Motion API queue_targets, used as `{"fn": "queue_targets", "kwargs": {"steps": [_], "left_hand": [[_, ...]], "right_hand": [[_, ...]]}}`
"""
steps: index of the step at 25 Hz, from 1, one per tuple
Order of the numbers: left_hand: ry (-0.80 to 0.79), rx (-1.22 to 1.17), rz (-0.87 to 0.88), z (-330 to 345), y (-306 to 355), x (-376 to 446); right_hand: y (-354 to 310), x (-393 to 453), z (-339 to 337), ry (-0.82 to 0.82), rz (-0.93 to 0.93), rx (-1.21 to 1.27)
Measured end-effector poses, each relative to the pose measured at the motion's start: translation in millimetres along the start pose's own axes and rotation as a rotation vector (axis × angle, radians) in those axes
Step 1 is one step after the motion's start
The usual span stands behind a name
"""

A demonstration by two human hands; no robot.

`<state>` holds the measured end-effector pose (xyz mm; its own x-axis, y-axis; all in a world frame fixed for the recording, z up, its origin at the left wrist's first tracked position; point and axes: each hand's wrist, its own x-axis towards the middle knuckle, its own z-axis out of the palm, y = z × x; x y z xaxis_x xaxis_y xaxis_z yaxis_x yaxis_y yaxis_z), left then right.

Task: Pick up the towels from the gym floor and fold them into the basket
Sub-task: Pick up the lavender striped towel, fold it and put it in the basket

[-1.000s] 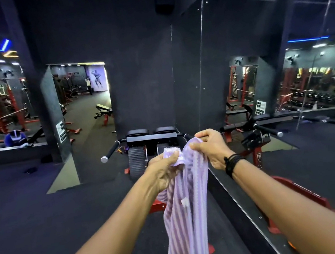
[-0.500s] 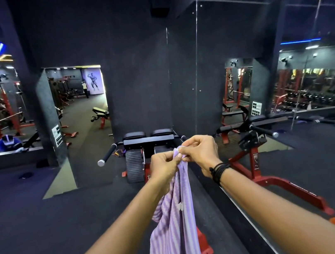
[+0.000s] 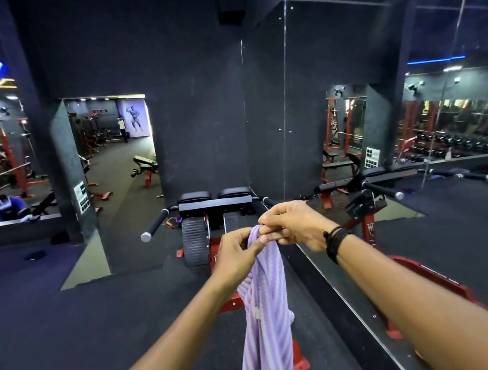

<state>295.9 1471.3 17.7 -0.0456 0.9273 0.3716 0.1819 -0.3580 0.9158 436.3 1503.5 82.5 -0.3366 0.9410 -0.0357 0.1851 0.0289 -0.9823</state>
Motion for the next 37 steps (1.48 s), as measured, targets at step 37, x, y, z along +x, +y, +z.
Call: {"fn": "queue_targets", "kwargs": {"steps": [37], "left_hand": [[0.706, 0.020, -0.055, -172, 8, 59]], "right_hand": [[14, 10, -59, 0.802, -0.552, -1.232]]}}
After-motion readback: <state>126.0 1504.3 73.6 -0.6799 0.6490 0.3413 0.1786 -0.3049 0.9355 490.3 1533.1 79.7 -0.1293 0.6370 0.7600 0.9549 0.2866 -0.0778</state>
